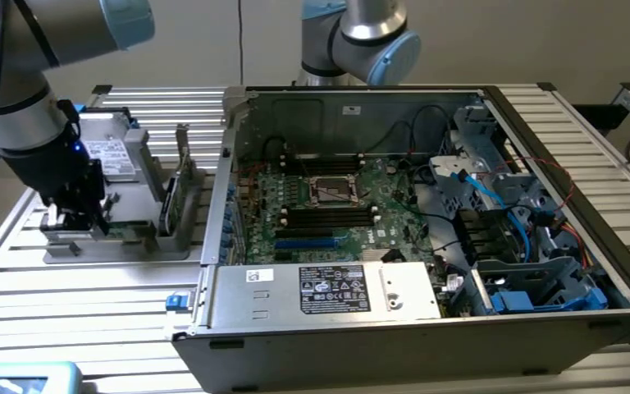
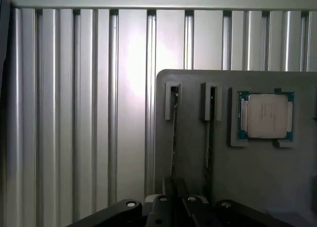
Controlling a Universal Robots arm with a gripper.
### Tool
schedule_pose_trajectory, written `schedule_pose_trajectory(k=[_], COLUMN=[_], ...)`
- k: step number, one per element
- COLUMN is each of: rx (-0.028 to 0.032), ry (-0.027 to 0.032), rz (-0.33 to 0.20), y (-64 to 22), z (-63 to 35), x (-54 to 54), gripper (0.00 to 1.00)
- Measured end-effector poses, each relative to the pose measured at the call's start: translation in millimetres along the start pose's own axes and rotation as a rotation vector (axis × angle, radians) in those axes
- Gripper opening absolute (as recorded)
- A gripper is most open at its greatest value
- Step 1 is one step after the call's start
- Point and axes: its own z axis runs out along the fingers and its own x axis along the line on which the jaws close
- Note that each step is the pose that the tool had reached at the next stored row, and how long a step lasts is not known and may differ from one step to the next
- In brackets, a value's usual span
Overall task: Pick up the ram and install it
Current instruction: 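Pick up the ram and move it above insertion slot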
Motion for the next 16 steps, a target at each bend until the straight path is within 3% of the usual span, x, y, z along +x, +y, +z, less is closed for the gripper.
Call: schedule_pose_trajectory(k=[13, 16], rx=[0.0043, 0.0045], ry=[-0.0001, -0.0003], rz=[-0.007, -0.007], y=[2.2, -2.6], z=[-56.2, -69.5], x=[4.3, 9.5], gripper=[0.13, 0.13])
